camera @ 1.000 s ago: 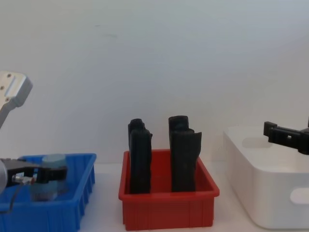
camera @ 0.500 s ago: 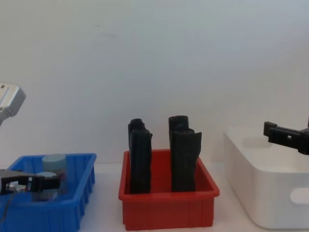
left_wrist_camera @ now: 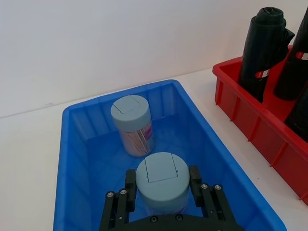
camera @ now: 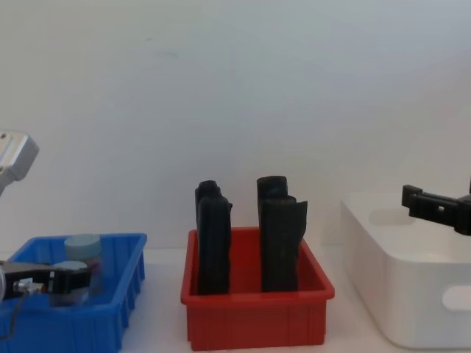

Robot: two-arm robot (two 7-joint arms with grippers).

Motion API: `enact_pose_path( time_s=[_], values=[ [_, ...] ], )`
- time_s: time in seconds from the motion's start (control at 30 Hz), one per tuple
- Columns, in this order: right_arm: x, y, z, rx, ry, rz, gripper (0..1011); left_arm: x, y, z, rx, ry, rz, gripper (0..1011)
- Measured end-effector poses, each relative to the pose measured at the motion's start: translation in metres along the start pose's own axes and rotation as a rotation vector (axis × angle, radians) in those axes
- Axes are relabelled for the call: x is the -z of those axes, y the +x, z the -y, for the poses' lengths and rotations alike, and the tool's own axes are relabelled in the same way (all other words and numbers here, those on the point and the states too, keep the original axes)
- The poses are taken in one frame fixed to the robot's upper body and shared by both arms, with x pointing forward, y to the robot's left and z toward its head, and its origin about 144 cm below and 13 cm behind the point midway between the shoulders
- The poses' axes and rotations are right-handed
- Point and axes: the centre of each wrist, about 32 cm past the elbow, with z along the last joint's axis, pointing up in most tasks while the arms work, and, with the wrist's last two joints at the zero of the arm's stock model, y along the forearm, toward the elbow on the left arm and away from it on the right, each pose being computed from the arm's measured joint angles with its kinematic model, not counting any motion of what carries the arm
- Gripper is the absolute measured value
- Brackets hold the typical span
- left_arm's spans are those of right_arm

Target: Pick the cotton swabs from the blue box and place them into the white box.

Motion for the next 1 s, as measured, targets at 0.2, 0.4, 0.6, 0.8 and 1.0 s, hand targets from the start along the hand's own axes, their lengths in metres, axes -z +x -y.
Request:
enact_pose_path(
  time_s=[0.2,0.4,0.6,0.8,1.0],
  values=[
    [0.000,0.000,0.000,0.000,0.000,0.000,1002,-0.001,0.001,0.000,0.010,-0.006,-0.003,665],
    [0.000,0.000,0.000,0.000,0.000,0.000,1002,-0.005,0.001,-0.003,0.014,-0.017,0.006,665],
    [0.000,0.000,0.000,0.000,0.000,0.000,1002,-0.018,-0.001,-0.011,0.020,-0.035,0.037,666],
    [0.000,0.000,0.000,0.000,0.000,0.000,1002,-0.035,-0.002,-0.022,0.046,-0.055,0.075,665],
    [0.000,0.000,0.000,0.000,0.000,0.000,1002,-0.054,-0.004,-0.034,0.097,-0.073,0.117,665]
  ],
)
